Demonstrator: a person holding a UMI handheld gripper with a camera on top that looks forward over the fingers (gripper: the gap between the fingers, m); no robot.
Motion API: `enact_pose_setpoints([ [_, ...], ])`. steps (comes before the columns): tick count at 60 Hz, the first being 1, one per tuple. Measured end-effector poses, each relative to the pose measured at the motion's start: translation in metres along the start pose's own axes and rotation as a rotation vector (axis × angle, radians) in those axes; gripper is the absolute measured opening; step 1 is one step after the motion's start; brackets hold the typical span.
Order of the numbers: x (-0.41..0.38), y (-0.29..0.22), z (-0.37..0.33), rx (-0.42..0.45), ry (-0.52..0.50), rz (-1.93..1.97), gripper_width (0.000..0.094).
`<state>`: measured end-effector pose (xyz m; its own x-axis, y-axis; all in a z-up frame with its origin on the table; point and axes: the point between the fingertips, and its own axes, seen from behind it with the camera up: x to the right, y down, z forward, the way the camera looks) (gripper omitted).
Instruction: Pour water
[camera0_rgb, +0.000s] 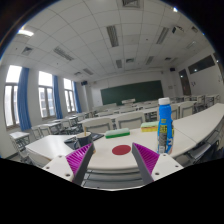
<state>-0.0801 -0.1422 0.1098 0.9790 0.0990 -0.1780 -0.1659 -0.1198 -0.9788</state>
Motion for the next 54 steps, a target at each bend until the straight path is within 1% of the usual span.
enact_pose_setpoints([
  [8, 0.036, -0.010, -0.002, 0.016, 0.077, -0.041, 0.0838],
  [15, 0.086, -0.017, 0.006, 0.013, 0.180, -0.070, 0.0835],
  [22, 0.142, -0.022, 0.030, -0.009, 0.275, -0.087, 0.0837],
  [30, 0.180, -0.018, 0.074, -0.020, 0.310, -0.094, 0.0835],
  [37, 0.213, -0.016, 0.104, -0.034, 0.381, -0.152, 0.0815],
  [39, 0.220, -0.015, 0.109, -0.036, 0.394, -0.158, 0.0767],
  [41, 0.220, -0.012, 0.119, -0.039, 0.389, -0.151, 0.0683],
  [42, 0.221, -0.008, 0.117, -0.041, 0.372, -0.138, 0.0604],
  [44, 0.223, -0.010, 0.115, -0.007, 0.372, -0.120, 0.0582],
  [47, 0.223, -0.010, 0.116, 0.021, 0.373, -0.118, 0.0519],
  [52, 0.223, -0.011, 0.119, 0.039, 0.373, -0.149, 0.0424],
  [54, 0.223, -0.010, 0.118, 0.041, 0.370, -0.159, 0.0418],
])
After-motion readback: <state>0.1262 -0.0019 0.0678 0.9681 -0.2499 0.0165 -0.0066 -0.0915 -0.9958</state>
